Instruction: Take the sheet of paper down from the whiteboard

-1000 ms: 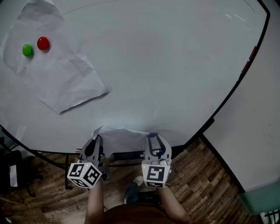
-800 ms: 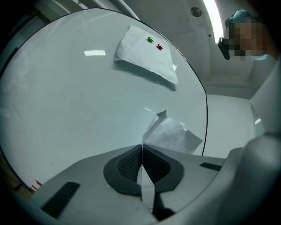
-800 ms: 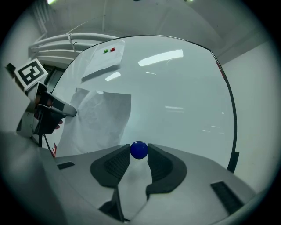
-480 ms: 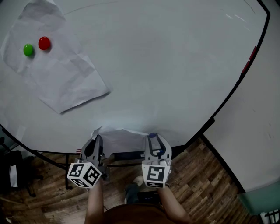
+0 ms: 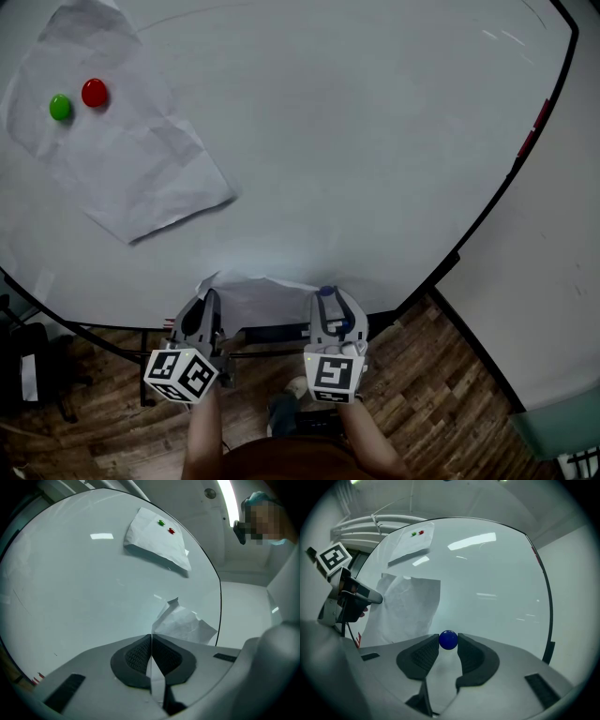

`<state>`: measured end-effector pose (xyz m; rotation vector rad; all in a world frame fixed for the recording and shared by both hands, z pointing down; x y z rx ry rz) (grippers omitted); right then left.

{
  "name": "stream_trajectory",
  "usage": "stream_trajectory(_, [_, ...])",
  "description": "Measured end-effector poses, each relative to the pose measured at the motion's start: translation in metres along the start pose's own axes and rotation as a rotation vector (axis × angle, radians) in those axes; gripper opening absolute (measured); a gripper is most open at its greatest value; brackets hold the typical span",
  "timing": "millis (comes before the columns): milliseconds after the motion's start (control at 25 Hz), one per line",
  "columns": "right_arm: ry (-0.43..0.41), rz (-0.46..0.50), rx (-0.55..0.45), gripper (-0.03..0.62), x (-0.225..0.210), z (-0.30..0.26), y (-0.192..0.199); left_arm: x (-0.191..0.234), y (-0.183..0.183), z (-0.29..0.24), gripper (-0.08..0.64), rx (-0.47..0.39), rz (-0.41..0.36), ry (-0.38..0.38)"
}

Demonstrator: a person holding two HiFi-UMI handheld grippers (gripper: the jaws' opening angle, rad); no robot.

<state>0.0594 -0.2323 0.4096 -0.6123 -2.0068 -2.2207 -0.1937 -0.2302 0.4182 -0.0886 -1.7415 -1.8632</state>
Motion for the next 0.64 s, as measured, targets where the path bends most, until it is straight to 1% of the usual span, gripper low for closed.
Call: stream_trajectory(640, [0.015, -0.008, 0.013, 0.137, -0.0085, 0.005, 0.0046, -0.0023, 0.001, -0.0013, 0.025, -0.005, 0.001, 0.001])
Point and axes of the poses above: the fingertips, and each gripper's own axes: z backward along the fingers, x to its left, y out of its underside, the point moved 8 cm from there along z, backward along the fingers, and after that the axes turned 3 degrees about -x, right-handed, at the moved point
